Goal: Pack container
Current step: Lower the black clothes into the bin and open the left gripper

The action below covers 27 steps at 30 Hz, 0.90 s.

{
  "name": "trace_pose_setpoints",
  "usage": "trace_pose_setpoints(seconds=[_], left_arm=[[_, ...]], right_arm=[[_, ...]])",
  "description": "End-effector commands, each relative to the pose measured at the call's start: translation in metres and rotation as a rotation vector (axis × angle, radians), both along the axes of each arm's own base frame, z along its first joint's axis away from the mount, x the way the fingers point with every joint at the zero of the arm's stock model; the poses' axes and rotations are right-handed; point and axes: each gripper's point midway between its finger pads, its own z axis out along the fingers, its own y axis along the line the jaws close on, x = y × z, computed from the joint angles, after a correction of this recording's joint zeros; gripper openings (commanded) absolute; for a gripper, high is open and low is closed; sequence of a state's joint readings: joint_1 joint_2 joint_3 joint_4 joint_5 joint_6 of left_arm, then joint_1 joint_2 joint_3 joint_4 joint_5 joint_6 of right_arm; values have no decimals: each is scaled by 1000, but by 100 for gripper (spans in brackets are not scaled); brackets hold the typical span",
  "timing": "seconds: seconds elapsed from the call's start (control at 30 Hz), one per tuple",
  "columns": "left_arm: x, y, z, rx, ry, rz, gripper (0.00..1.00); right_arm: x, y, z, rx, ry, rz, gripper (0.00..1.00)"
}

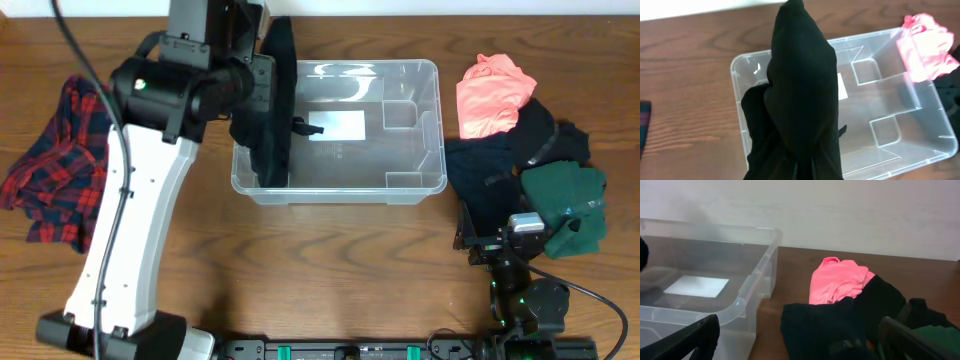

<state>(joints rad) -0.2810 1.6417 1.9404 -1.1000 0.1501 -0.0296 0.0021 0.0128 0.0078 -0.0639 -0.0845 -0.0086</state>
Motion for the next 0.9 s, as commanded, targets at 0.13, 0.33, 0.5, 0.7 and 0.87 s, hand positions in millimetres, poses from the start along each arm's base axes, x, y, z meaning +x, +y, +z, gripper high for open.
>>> trace_pose_setpoints(seconds=[0.13,0.33,0.5,0.7,0.87], left_arm=[[11,-23,-6,5,3,-46,6],[14,-56,-28,18,40,-113,22],[12,-92,-32,11,16,-188,71],[8,-117,-19,-15,-48,-240,85],[10,-107,-15,-9,-54,-226,86]], right_arm=[[0,-3,-1,7,2,-14,99],[0,-3,-1,7,2,-14,99],[0,-3,-1,7,2,-14,99],[0,-3,-1,7,2,-14,99],[0,-3,-1,7,2,-14,99]])
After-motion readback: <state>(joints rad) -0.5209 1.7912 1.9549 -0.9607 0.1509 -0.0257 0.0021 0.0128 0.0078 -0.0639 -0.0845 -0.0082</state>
